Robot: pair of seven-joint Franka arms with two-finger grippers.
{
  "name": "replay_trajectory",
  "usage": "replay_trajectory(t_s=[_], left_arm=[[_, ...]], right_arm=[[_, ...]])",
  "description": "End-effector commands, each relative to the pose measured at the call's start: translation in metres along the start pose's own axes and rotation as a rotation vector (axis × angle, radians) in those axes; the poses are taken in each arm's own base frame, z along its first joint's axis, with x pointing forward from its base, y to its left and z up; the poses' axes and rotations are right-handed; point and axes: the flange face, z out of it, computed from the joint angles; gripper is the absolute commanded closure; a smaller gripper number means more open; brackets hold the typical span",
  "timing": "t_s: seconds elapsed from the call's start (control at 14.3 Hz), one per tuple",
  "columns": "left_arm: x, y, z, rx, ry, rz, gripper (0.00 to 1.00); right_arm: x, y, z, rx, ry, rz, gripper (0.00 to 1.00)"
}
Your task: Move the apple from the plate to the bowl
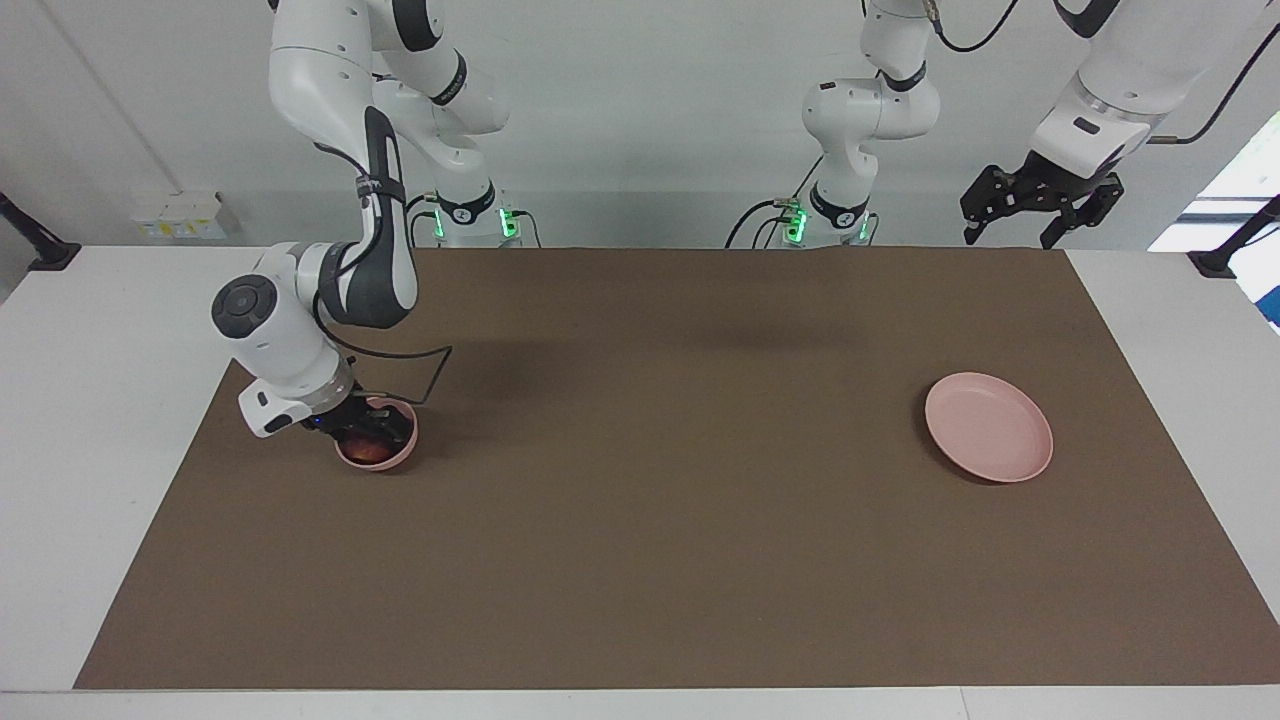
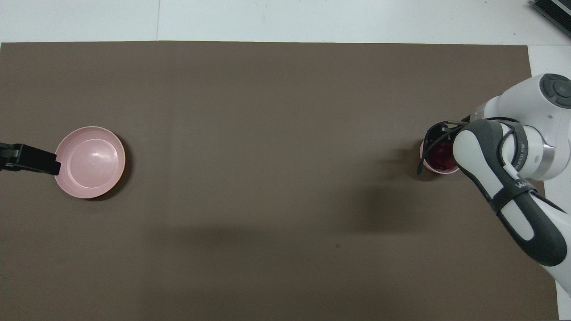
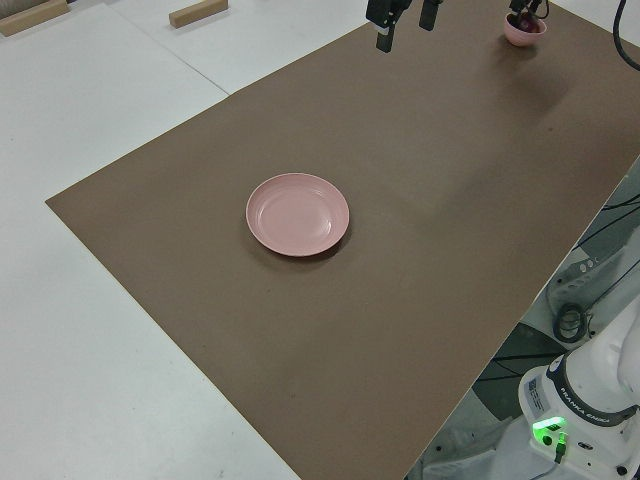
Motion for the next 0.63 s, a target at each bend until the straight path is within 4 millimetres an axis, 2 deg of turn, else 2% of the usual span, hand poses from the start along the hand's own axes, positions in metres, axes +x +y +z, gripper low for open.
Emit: replay_trajectory(t_s=[0.0, 0.14, 0.56], left_arm=[[-0.006, -0.002, -0.002, 0.003, -0.002, 0.008, 0.0], [-0.006, -0.001, -0.002, 0.003, -0.002, 0.006, 0.0], [-0.006, -0.003, -0.003, 0.003, -0.002, -0.006, 0.0]], right_arm=[[-0.004, -0.006, -0.023, 0.004, 0.012, 0.014, 0.0], [-0.007, -0.007, -0.043, 0.007, 0.035, 0.012, 0.0], [-0.034, -0.013, -0.147, 0.003, 0.089, -0.009, 0.0]])
